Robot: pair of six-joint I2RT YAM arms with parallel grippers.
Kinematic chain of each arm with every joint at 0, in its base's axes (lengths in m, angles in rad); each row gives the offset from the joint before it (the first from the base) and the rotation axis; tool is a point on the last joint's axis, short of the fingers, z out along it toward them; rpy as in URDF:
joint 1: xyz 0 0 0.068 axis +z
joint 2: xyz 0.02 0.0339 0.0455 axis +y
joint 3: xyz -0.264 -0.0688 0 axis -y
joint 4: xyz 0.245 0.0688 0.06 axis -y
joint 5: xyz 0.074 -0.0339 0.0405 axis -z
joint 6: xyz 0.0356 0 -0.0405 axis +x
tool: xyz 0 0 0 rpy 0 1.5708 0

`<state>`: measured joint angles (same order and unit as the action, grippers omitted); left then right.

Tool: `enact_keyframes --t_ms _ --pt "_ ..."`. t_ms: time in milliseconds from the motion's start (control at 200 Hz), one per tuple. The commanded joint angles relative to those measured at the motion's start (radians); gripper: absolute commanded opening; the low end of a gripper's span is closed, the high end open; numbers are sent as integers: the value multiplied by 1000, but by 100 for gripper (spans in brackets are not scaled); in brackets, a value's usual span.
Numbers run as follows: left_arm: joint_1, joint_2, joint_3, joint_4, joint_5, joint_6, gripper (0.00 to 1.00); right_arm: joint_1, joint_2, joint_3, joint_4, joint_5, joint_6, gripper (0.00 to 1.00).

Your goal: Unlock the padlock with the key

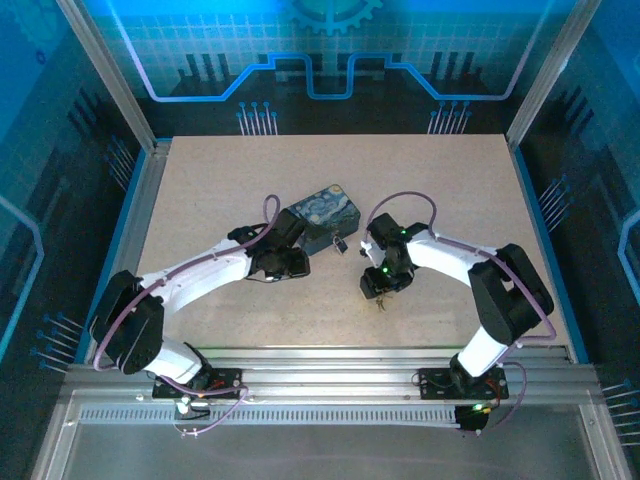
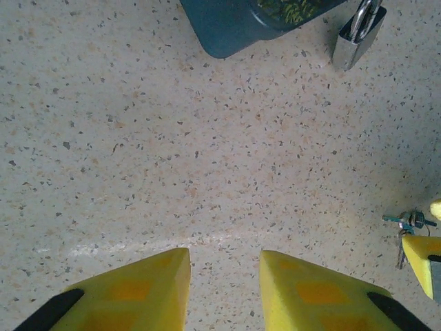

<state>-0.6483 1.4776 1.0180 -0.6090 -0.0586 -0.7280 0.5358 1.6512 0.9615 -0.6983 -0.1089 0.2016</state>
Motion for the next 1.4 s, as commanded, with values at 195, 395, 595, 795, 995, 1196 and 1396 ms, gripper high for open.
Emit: enact_keyframes --t_ms 195,395,595,795,995,1196,1396 --pt "18 -26 5 -41 -29 38 34 20 12 -38 -30 33 43 42" --pt "18 -33 -1 -42 -33 38 34 42 25 -37 -42 66 76 39" --pt "24 -50 -14 -42 -44 37 34 50 63 -36 -43 95 110 26" --pt "26 -62 -19 -49 -44 40 34 44 54 -20 -39 87 108 15" --pt "27 -58 -16 -33 -20 32 33 0 29 8 -20 -4 102 0" --pt "25 -62 -17 -7 25 25 33 -61 -18 -21 31 -131 109 0" --pt "18 -35 -58 146 219 -20 29 -133 -70 -52 90 -262 145 0"
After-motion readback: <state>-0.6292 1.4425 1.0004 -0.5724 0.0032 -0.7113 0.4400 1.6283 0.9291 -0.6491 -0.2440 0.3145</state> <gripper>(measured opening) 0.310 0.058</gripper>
